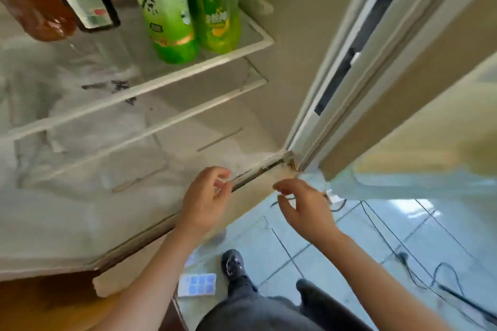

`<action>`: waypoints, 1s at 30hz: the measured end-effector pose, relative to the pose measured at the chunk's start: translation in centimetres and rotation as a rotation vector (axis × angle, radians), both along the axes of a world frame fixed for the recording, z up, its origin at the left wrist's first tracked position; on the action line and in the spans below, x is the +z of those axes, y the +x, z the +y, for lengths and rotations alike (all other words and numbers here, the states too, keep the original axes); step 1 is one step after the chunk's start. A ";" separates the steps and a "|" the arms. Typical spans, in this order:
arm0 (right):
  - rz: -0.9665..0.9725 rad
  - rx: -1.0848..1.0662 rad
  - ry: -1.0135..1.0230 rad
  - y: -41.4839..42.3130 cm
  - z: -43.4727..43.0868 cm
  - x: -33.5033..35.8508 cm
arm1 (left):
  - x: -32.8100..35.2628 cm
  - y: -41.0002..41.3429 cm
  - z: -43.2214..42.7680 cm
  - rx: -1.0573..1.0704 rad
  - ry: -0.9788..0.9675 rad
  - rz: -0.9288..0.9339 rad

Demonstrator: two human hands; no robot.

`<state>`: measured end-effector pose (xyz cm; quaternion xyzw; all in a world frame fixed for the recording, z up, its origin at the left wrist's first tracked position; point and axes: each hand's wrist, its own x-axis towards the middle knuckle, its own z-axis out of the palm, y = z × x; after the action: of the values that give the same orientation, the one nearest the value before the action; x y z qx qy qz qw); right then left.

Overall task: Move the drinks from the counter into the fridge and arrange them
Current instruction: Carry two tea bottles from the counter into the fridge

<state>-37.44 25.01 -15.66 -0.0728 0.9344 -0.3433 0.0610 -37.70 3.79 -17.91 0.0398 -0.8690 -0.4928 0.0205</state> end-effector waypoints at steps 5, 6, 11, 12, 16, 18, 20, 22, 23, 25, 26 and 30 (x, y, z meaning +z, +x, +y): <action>-0.612 -0.140 0.303 11.1 9.2 -6.4 | -5.6 3.7 7.1 -0.194 -0.005 -0.337; -0.695 -0.194 0.303 14.3 10.9 -7.6 | -6.8 4.9 8.8 -0.244 -0.034 -0.411; -0.970 -0.669 0.068 32.5 18.1 -11.3 | -12.6 13.9 16.8 -0.610 -0.280 -0.753; -0.985 -0.775 0.000 36.2 19.1 -11.8 | -13.5 16.1 18.1 -0.695 -0.348 -0.789; -1.039 -1.061 -0.143 49.2 21.7 -12.9 | -14.9 23.5 22.5 -0.938 -0.552 -0.810; -1.082 -1.156 -0.195 54.8 22.2 -12.8 | -14.6 26.6 24.7 -1.002 -0.611 -0.761; -1.080 -1.268 -0.257 59.8 22.0 -12.8 | -13.8 29.3 27.0 -1.037 -0.627 -0.718; -1.027 -1.428 -0.340 63.6 21.6 -12.9 | -13.1 31.3 29.3 -1.084 -0.646 -0.689; -1.000 -1.506 -0.387 65.1 21.4 -12.9 | -12.8 32.0 30.6 -1.118 -0.667 -0.677; -0.984 -1.592 -0.469 67.3 21.1 -13.2 | -12.6 33.1 33.1 -1.199 -0.740 -0.657; -0.988 -1.614 -0.507 68.1 21.0 -13.4 | -12.6 33.5 34.5 -1.243 -0.788 -0.645; -0.961 -1.679 -0.627 70.7 21.0 -14.6 | -13.5 35.3 41.7 -1.379 -0.973 -0.606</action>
<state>33.22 46.00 -30.28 0.7399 0.4281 -0.4975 0.1474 -2.35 45.53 -31.43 -0.3758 -0.7808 0.0589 -0.4956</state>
